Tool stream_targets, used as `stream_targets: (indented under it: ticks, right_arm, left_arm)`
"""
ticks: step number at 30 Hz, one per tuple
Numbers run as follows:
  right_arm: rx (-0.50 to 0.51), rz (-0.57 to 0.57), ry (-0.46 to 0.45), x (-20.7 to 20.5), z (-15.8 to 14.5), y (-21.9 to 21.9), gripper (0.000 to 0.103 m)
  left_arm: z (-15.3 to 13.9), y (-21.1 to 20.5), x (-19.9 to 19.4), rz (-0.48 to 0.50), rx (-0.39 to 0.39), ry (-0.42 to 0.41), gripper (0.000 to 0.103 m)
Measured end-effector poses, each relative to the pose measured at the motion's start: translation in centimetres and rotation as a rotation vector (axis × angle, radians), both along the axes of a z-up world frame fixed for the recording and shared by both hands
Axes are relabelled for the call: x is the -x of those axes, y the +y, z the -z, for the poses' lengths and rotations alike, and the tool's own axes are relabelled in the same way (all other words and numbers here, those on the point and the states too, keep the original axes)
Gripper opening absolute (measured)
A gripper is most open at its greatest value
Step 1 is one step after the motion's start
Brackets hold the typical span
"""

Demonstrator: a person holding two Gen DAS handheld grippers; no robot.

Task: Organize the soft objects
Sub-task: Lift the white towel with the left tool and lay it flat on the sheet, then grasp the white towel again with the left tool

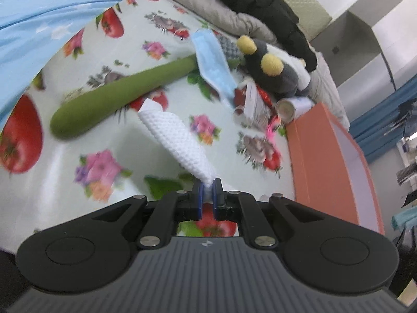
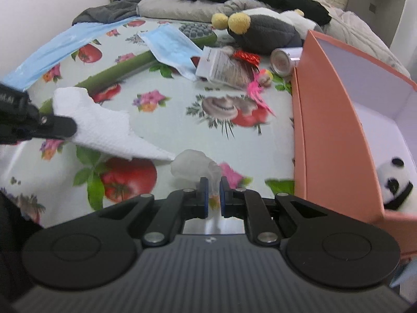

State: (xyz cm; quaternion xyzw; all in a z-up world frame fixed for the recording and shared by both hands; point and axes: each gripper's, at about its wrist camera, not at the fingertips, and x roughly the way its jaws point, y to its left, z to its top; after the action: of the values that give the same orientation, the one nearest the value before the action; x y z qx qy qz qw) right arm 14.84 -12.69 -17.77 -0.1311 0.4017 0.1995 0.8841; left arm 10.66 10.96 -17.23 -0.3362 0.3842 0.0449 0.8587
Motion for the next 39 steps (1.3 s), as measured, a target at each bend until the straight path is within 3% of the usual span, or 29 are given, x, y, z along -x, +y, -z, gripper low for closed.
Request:
stream_targets:
  ticks: [5, 6, 7, 8, 10, 12, 14, 21, 25, 30, 34, 39]
  right_arm:
    - [-0.061, -0.016, 0.060, 0.7, 0.1, -1.0, 0.017]
    - [-0.066, -0.026, 0.068, 0.7, 0.0, -1.0, 0.022]
    - [-0.065, -0.033, 0.070, 0.8, 0.0, -0.9, 0.025]
    - [-0.066, -0.037, 0.069, 0.9, -0.1, -1.0, 0.028]
    - [-0.074, -0.048, 0.070, 1.0, -0.4, -1.1, 0.030]
    - [-0.076, -0.063, 0.071, 0.8, -0.7, -1.2, 0.047]
    - [-0.084, -0.094, 0.061, 0.6, -1.0, -1.1, 0.055]
    - [-0.040, -0.207, 0.016, -0.6, -1.3, 0.7, 0.055]
    - [-0.018, -0.263, 0.084, -0.8, -0.2, 1.8, 0.054]
    - [-0.002, -0.239, 0.153, -0.6, 1.6, 2.1, 0.032]
    - [-0.063, -0.198, 0.182, -1.1, 1.0, 1.2, 0.029]
    - [-0.055, -0.135, 0.157, -1.7, 0.3, 0.2, 0.028]
  left_arm:
    - [0.9, -0.9, 1.8, 0.029, -0.021, 0.046, 0.011]
    - [1.1, -1.1, 1.9, 0.036, -0.022, 0.059, 0.013]
    - [1.4, -1.2, 1.9, 0.042, -0.026, 0.079, 0.025]
    - [1.7, -1.3, 1.9, 0.045, -0.032, 0.093, 0.044]
    - [2.2, -1.2, 1.8, 0.055, -0.043, 0.123, 0.059]
    - [2.3, -1.0, 1.9, 0.063, -0.053, 0.127, 0.059]
    - [2.1, -0.8, 2.0, 0.077, -0.090, 0.120, 0.061]
    - [0.8, -0.3, 1.4, 0.116, -0.286, 0.103, 0.068]
    - [0.5, 0.0, 0.6, 0.167, -0.279, 0.070, 0.071]
    - [1.0, -1.2, -0.3, 0.241, -0.310, 0.065, 0.074]
    - [1.6, -2.1, -0.8, 0.278, -0.322, 0.076, 0.083]
    - [2.7, -2.7, -1.6, 0.281, -0.314, 0.130, 0.083]
